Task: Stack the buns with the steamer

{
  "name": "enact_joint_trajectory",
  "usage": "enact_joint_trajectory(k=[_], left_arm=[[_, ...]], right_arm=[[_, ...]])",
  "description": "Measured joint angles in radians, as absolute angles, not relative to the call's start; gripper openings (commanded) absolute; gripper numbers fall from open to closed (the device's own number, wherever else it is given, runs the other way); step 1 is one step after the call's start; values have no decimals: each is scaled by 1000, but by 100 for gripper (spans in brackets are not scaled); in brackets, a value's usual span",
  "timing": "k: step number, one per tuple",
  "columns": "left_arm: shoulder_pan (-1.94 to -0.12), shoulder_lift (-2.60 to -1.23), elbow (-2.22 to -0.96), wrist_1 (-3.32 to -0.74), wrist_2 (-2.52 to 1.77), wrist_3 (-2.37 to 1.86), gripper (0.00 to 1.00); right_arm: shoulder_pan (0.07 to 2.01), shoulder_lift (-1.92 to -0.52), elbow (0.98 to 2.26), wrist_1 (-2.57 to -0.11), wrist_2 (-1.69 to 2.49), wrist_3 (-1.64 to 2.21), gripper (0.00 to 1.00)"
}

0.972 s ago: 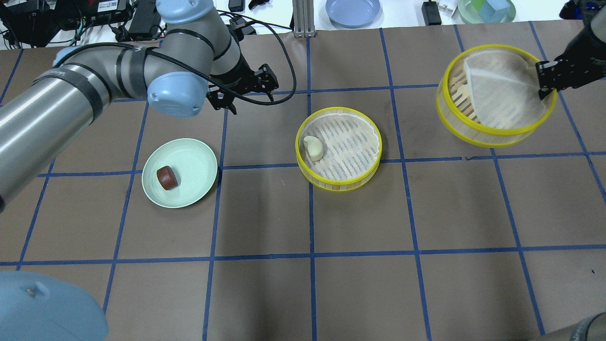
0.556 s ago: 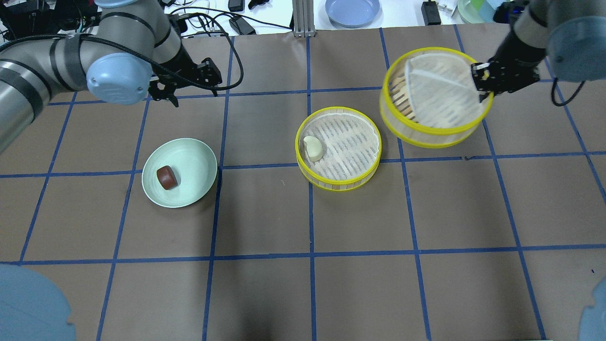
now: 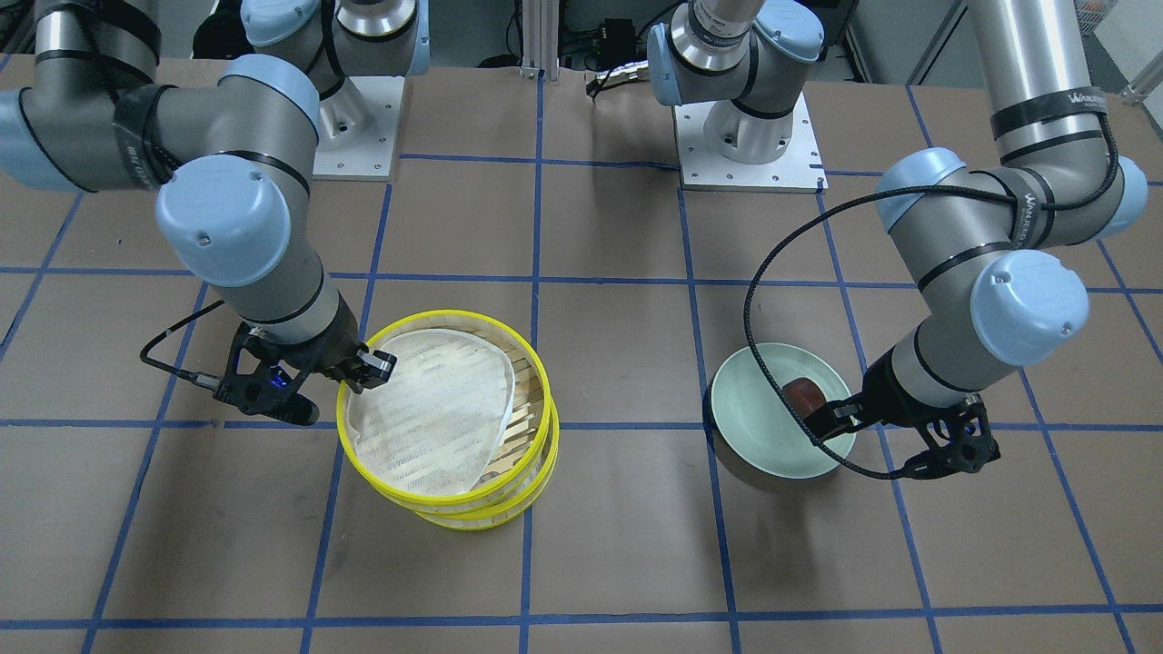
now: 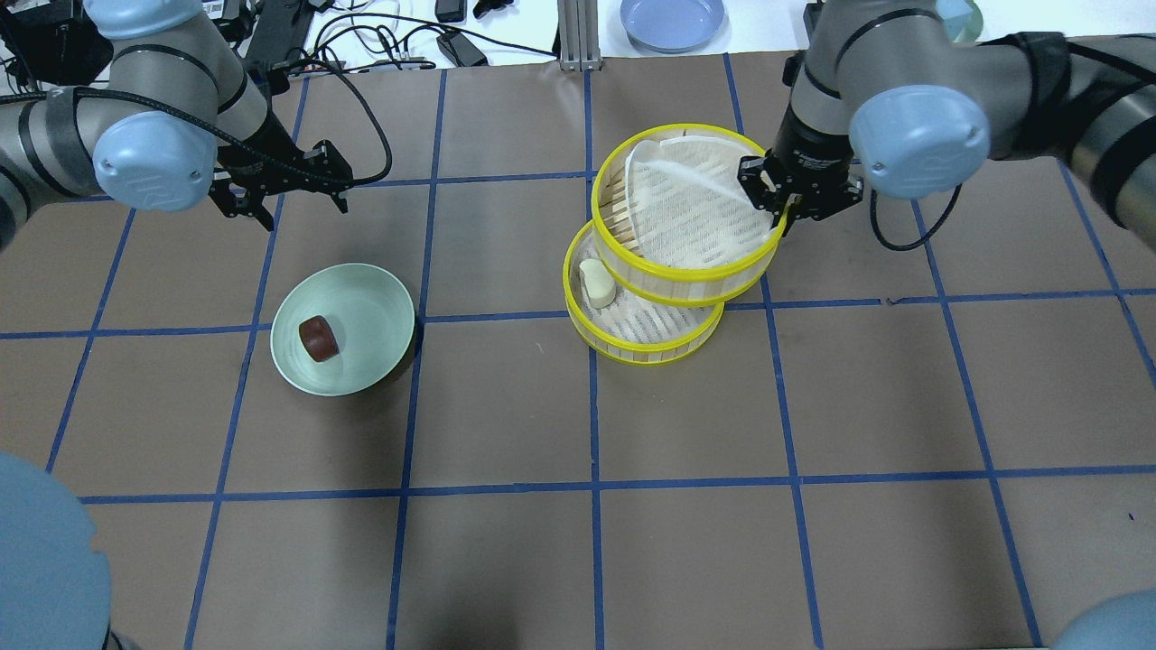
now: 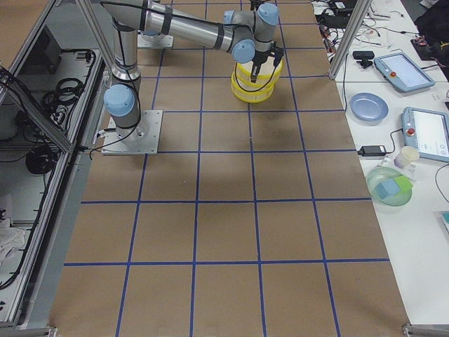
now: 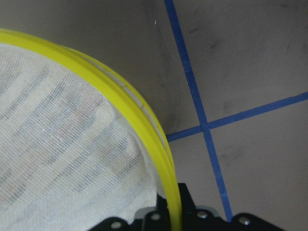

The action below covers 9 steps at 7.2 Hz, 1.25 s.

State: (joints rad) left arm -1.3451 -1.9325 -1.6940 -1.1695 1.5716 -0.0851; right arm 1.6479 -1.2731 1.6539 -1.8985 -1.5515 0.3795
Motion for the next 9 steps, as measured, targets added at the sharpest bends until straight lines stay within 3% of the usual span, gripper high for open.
enact_joint_trajectory(k=[5,6,8,9], left_arm=[[-1324,-1997,-1761,-1196,1563,-237,100],[-1324,-2014,-1763,-1198,1567,-240,93],[-1324,-2044,-1756,-1187,1569,-242,4],[-1324,-2054,-1751,-1179,1569,-243,0]], right_arm=[[1667,-1246,1708,-1969,-1554,396,0],[1667,-1246,1716,-1971,-1550,397,0],[1667,-1245,1724,-1973,-1549,397,0],[1667,-1245,1725,-1981,-1550,397,0]])
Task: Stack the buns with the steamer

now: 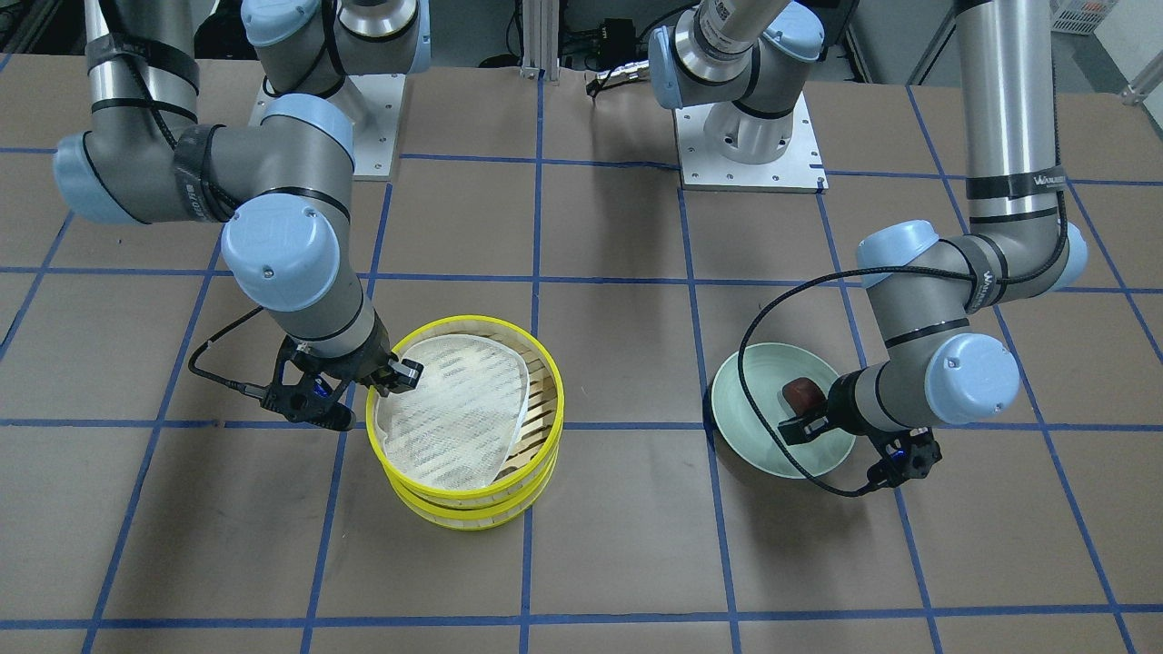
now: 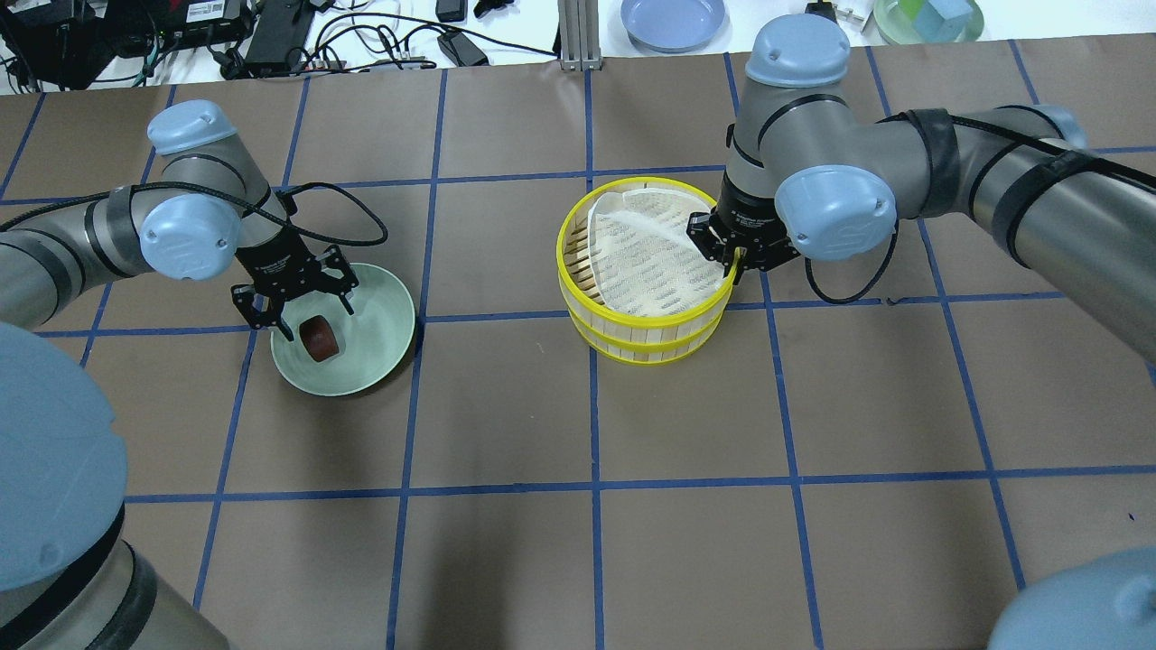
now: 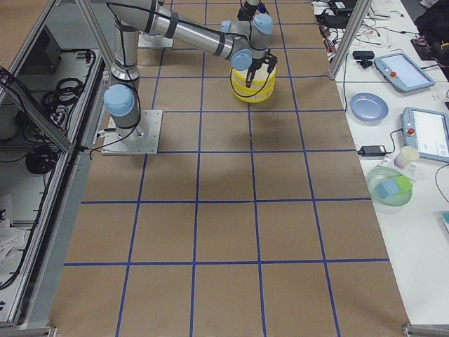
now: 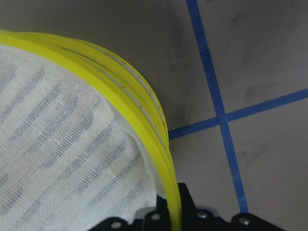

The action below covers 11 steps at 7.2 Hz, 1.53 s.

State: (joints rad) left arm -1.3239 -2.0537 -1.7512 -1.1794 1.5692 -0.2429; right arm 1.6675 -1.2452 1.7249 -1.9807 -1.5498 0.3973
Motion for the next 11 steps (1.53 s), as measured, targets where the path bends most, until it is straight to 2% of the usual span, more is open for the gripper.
enact_joint_trajectory(k=[6,7,8,11], left_arm=[[-1326,-2014,-1685,-1153,1559,-290,0],[-1331,-1998,-1667,-1155,1555,-319,0],[-1341,-1982,-1651,-1157,1546,-342,0],[-1406,-1939,-1621,-1158,1523,-474,0]], right_arm=[[1667,-1245,1725,-2000,-1554,396,0],[1667,-1247,1725,-1999,-1552,396,23],[1667,-1246,1726,-1998,-1550,396,50],[1667,-1246,1725,-1991,-1547,405,92]])
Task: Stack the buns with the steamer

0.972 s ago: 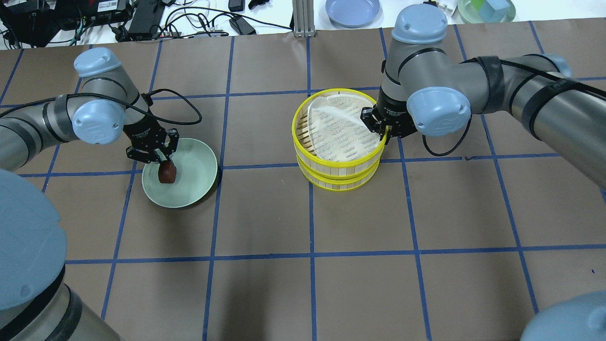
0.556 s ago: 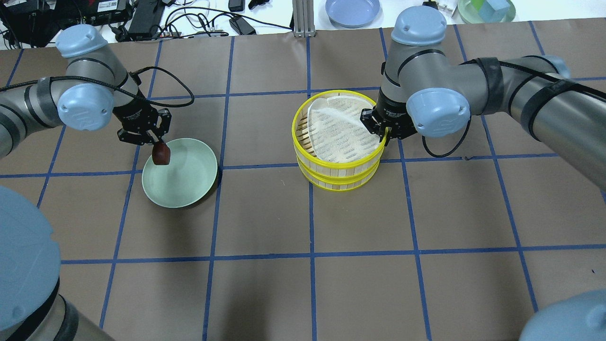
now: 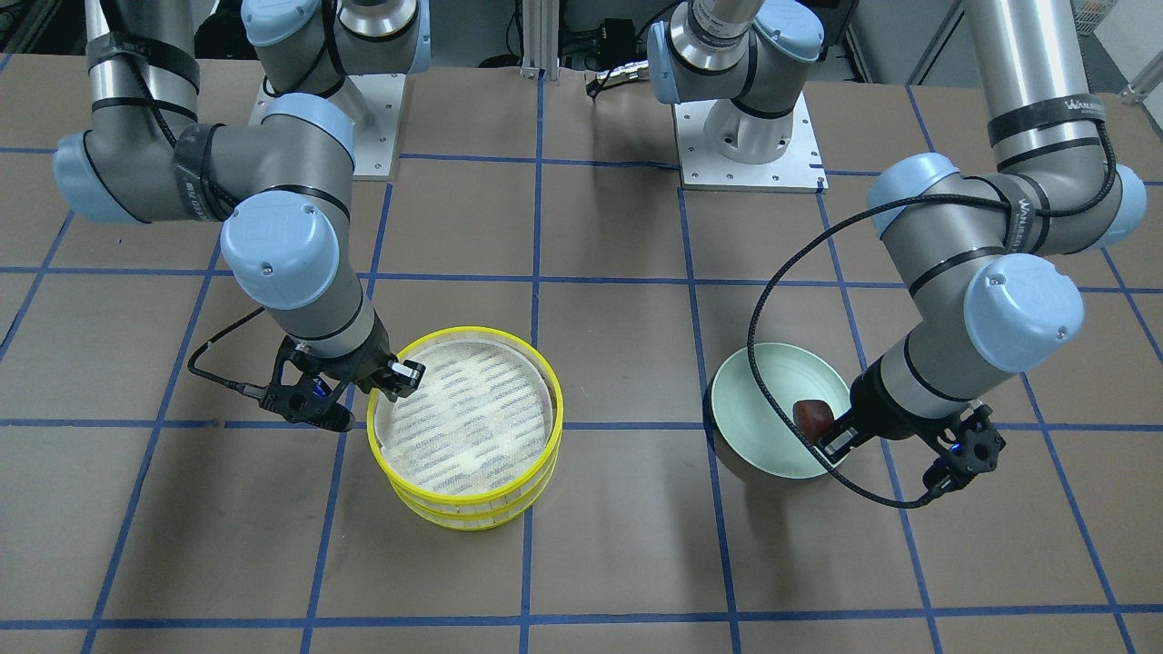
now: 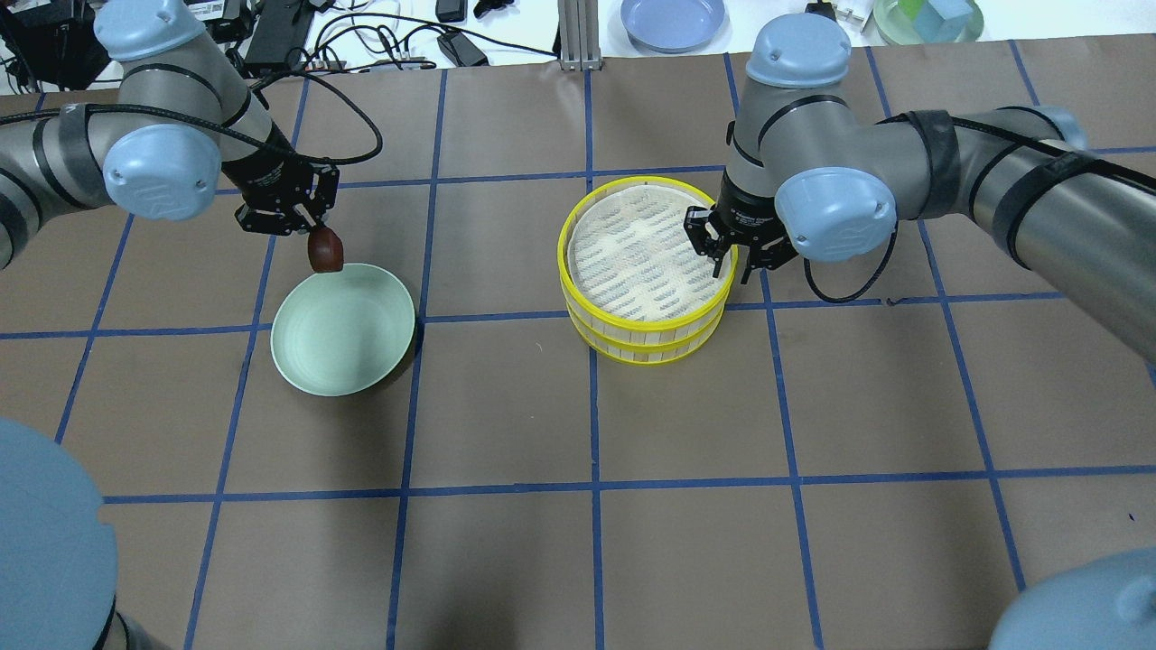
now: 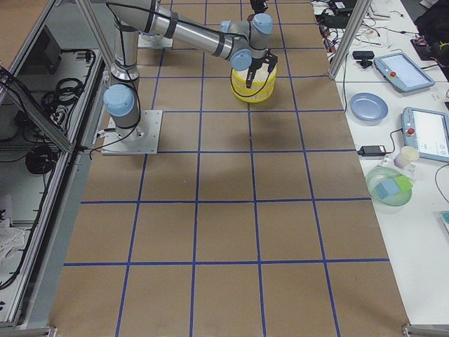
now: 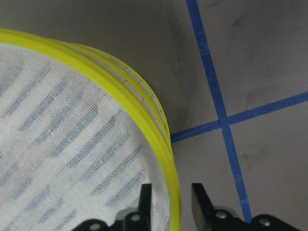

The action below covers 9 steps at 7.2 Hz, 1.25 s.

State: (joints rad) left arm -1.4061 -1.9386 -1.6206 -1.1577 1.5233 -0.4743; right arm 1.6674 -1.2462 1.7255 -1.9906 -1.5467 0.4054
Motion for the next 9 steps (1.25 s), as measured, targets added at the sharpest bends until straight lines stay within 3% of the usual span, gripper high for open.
enact_joint_trajectory(k=[1,3,8,9], left_arm=[[-1439,-1925,-1610,-1157,1521,-523,0],[-1539,-1907,-1578,-1152,1511,-681,0],[-1746,-1948,-1562,-1020,1332,-1068,0],[-1774,-1956,-1563,-1007,1294,-1112,23]], right_arm=[[1666,-1251,1721,-1994,-1547,407,99],[1643,-1303,1686,-1975,-1549,392,100],[1627,-1565,1526,-1547,-1536,359,100],[1633,-1592,1510,-1513,-1536,344,99]])
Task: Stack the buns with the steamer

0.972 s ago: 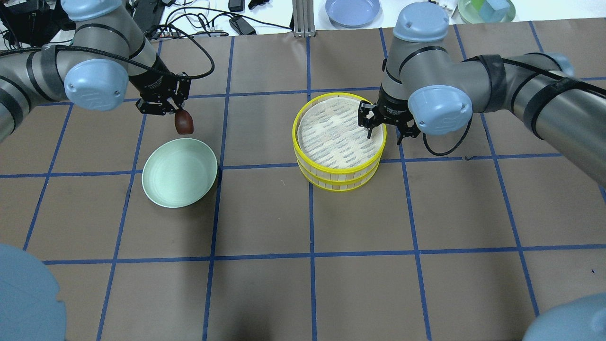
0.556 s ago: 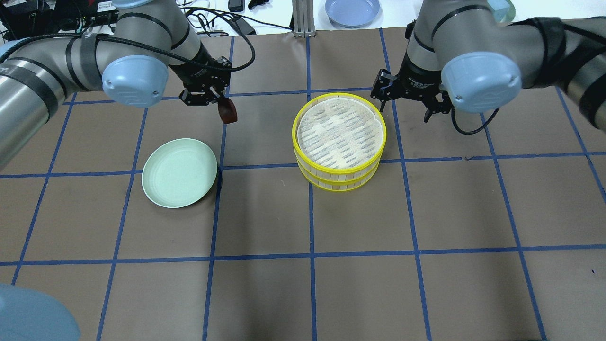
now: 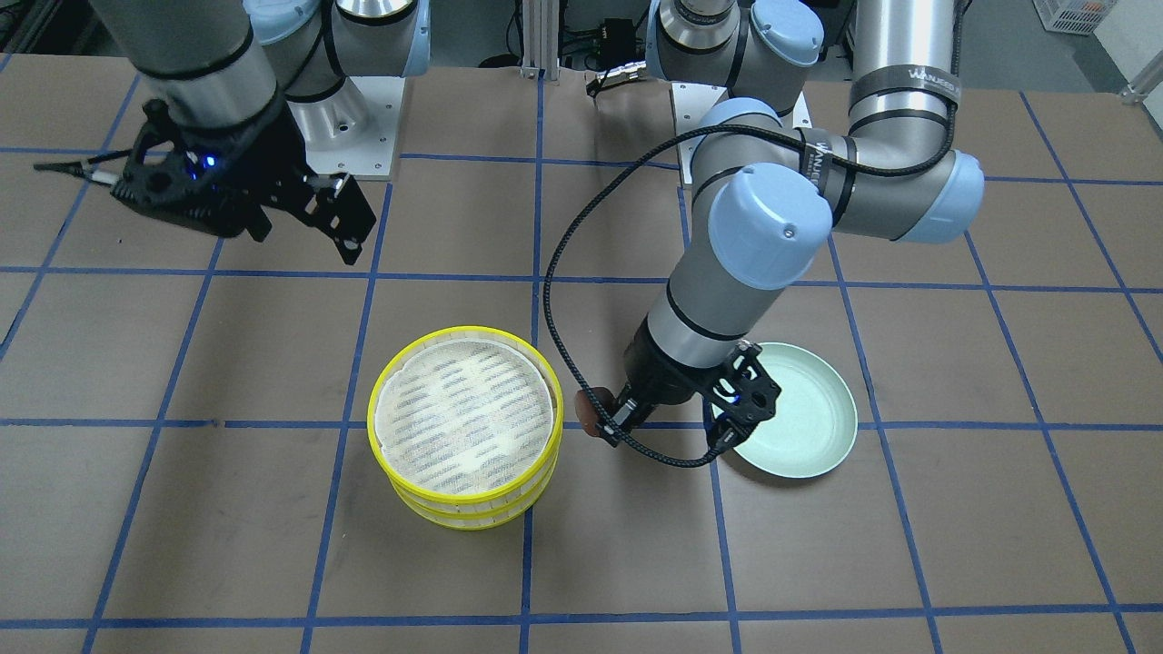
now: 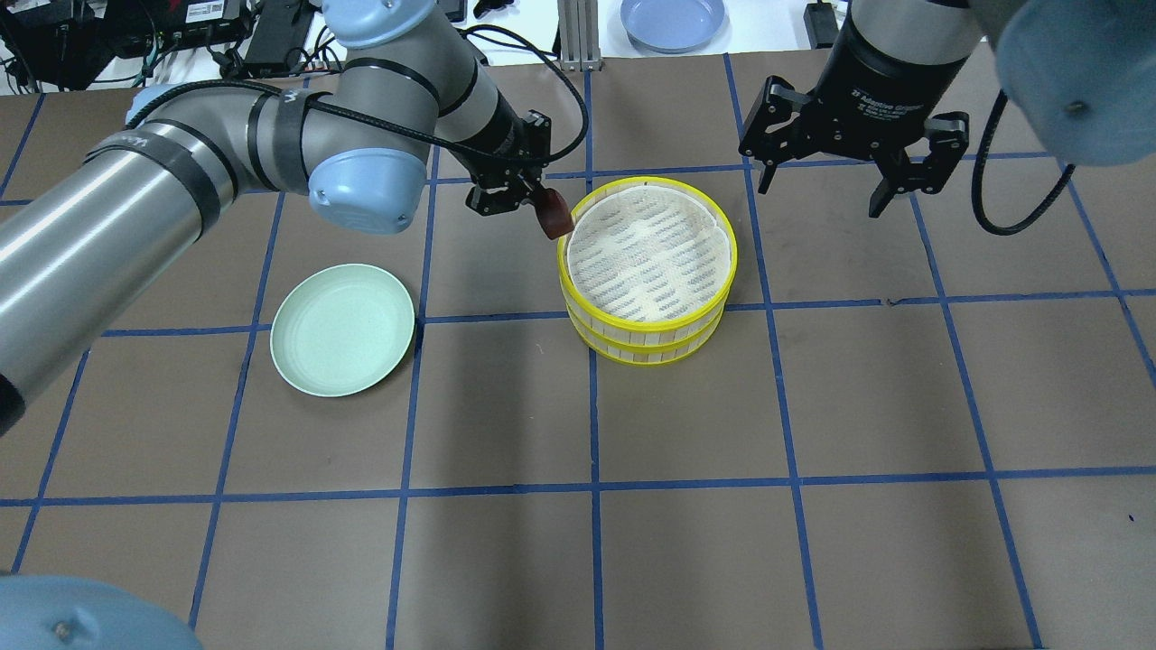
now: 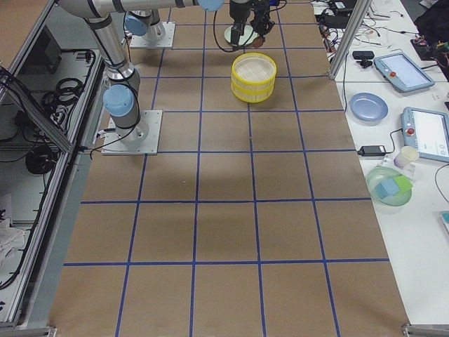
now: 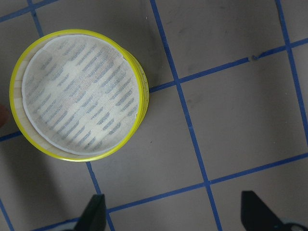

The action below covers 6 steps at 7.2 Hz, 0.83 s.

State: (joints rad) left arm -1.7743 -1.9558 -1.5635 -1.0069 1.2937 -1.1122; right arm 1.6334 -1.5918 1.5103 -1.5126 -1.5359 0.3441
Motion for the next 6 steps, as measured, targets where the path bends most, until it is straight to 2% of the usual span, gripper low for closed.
enact_joint_trajectory(k=[1,4,6], left_arm=[[-1790,-1967,-1566,-995,1269,-1134,60],[-1812,-1992,-1570,-983,1254,-1151,95],[-1818,-1980,-1560,-963,1270,-1135,100]], right_arm=[[1637,-1608,1504,-1505,-1536,312,100],[1637,-1617,1504,-1523,-1569,129,100],[1634,-1618,1506,-1593,-1578,94,100]])
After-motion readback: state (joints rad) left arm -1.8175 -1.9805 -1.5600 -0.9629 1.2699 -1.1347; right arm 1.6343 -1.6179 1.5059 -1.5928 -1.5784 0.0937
